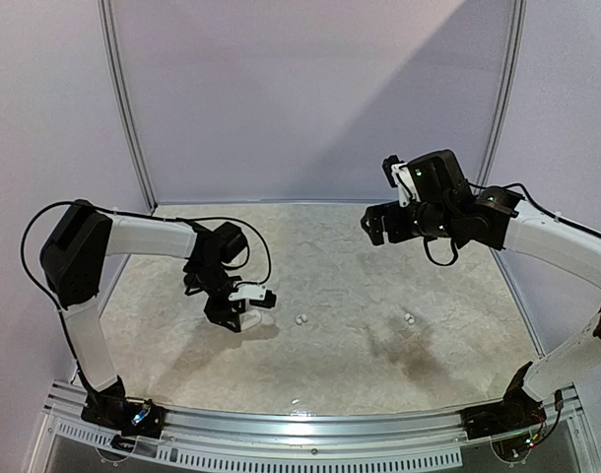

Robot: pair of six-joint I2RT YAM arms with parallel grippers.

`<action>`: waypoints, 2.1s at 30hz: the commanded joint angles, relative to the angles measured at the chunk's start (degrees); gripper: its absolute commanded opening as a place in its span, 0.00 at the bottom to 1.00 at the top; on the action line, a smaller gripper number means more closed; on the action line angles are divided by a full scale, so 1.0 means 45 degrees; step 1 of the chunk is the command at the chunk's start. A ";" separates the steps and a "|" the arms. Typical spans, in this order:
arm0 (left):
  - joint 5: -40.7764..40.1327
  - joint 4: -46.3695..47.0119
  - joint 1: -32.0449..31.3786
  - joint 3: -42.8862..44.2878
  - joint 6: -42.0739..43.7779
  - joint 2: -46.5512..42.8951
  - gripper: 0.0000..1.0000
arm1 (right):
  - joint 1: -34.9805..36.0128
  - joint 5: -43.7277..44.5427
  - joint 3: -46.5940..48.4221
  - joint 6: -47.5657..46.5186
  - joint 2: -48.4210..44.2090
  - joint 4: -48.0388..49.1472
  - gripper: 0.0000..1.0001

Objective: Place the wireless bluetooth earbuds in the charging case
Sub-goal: Pick up the charging case from the center of the board, then pass from the left arm to the right

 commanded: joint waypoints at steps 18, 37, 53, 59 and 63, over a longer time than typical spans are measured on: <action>-0.0087 0.0827 -0.0535 0.0609 -0.1359 0.0795 0.69 | -0.0041 0.0065 0.0709 -0.0905 0.0011 -0.0770 0.99; -0.0316 0.0167 -0.0301 0.1081 -0.1788 0.0664 0.27 | -0.0048 -0.0176 0.0494 -0.0618 -0.0220 -0.0564 0.99; -0.1105 -0.0417 -0.0369 0.1575 -0.1590 -0.6408 0.22 | -0.0043 -0.2932 0.2823 -0.1293 0.1317 0.2489 0.99; -0.1595 0.0548 -0.0580 0.0076 -0.0870 -0.9365 0.22 | 0.0184 -0.5003 0.4611 -0.0077 0.3233 0.2610 0.96; -0.1885 0.1424 -0.0823 -0.0966 -0.0076 -1.0960 0.22 | 0.0885 -0.5618 0.5172 0.0295 0.3836 0.2761 0.94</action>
